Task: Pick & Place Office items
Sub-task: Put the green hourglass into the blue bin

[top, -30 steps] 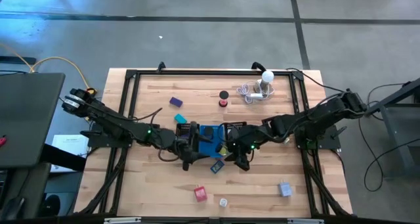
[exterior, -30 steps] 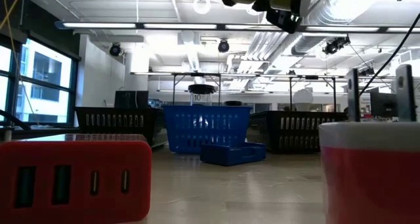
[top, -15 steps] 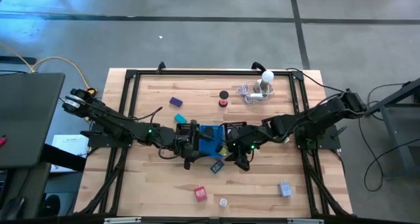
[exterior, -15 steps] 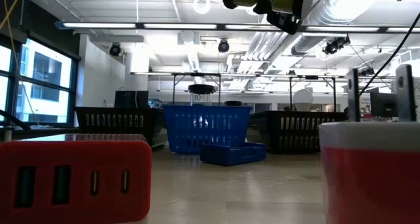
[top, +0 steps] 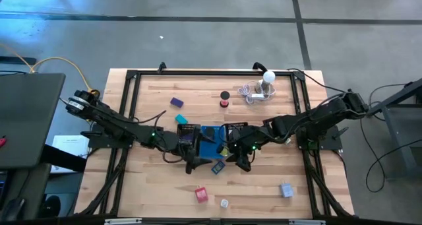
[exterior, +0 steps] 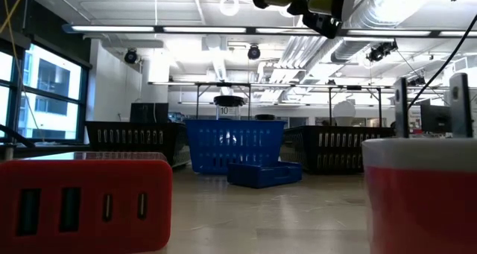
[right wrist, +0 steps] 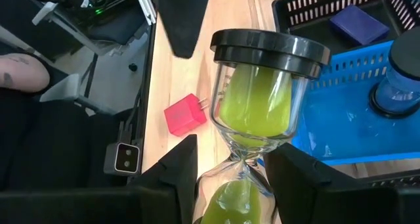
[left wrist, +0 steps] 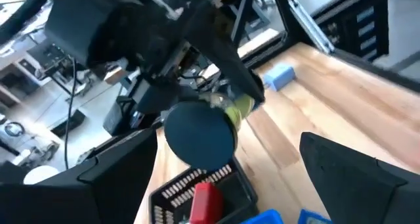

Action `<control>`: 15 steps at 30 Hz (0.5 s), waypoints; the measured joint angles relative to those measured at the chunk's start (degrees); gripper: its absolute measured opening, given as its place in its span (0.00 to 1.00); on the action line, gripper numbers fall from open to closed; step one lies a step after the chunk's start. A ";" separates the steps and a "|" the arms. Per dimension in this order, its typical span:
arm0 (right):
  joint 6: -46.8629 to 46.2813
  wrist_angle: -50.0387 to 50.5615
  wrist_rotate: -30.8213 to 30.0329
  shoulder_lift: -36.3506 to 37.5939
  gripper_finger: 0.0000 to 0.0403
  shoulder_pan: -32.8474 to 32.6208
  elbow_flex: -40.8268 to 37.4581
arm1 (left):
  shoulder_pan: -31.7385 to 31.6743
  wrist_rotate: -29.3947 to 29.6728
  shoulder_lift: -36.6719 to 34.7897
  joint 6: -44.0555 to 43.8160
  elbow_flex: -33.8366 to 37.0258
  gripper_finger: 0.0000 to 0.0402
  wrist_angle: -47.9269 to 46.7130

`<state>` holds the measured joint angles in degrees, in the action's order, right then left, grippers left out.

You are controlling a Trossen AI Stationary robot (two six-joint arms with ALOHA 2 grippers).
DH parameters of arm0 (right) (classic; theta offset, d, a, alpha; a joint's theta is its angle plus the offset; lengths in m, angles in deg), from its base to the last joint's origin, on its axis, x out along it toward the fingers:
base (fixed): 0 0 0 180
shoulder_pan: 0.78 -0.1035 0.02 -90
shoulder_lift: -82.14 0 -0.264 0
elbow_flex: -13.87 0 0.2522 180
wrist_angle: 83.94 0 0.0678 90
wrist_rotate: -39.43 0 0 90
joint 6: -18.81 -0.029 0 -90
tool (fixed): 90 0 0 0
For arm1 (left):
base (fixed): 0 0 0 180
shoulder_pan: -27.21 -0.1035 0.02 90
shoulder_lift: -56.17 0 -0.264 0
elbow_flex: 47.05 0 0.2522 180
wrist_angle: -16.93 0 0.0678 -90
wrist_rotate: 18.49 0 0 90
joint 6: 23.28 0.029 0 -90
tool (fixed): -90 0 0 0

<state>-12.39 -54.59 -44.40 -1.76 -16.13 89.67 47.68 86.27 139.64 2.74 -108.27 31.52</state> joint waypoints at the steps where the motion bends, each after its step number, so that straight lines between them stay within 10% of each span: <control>1: 0.02 -0.12 0.10 0.00 0.35 0.00 0.00 | 0.00 -0.11 0.08 0.10 0.00 0.92 0.22; 15: 1.29 -1.66 3.04 -0.79 0.35 1.62 0.01 | -2.52 -1.17 3.71 12.18 0.02 0.92 4.09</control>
<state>-11.10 -56.25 -41.36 -2.55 -14.51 89.68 45.16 85.10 143.35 14.92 -108.25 35.61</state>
